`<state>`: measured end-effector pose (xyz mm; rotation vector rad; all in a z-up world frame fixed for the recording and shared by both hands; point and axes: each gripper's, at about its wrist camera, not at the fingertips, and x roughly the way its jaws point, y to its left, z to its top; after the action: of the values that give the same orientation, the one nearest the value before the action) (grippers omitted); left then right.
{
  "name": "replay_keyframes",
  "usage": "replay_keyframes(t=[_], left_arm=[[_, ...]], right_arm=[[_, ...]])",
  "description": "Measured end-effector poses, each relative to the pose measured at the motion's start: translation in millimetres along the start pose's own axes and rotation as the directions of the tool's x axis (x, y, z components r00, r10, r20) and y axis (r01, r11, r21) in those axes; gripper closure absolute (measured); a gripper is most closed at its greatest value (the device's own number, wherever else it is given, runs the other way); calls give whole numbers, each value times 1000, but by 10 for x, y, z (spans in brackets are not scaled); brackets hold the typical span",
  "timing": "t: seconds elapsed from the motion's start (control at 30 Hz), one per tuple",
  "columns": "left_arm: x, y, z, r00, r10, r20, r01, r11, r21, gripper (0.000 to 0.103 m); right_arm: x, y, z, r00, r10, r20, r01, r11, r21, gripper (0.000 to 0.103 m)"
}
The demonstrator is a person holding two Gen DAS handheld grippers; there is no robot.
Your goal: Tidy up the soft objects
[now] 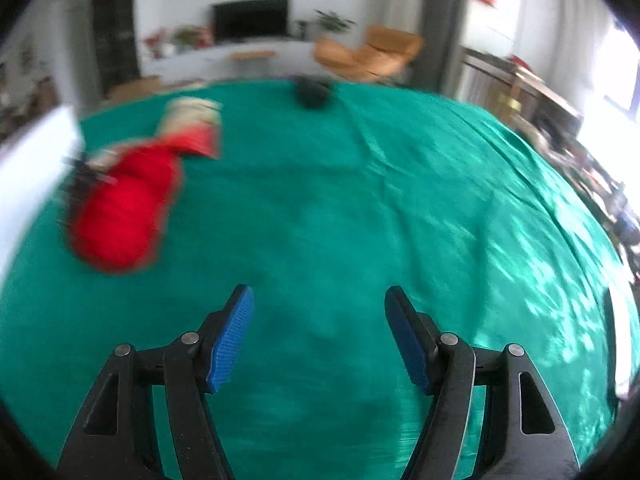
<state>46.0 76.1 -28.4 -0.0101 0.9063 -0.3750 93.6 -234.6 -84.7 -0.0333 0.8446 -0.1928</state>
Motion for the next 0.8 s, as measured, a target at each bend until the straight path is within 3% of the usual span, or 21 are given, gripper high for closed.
replay_keyframes(t=[0.03, 0.13, 0.33, 0.43, 0.8], left_arm=[[207, -36, -19, 1000, 10, -25, -9, 1000, 10, 0], [681, -19, 26, 996, 65, -63, -65, 998, 10, 0], [1068, 100, 236, 989, 146, -18, -146, 989, -10, 0], [1242, 130, 298, 984, 173, -36, -174, 985, -2, 0], [1238, 129, 278, 981, 188, -40, -188, 982, 10, 0]], right_arm=[[69, -98, -1, 999, 0, -40, 2, 999, 33, 32], [105, -345, -59, 998, 27, -56, -20, 993, 120, 32], [63, -360, -83, 997, 6, -71, 4, 991, 131, 25], [121, -346, -88, 997, 2, -73, 8, 991, 131, 24], [154, -351, -60, 997, 6, -73, 4, 991, 135, 23]])
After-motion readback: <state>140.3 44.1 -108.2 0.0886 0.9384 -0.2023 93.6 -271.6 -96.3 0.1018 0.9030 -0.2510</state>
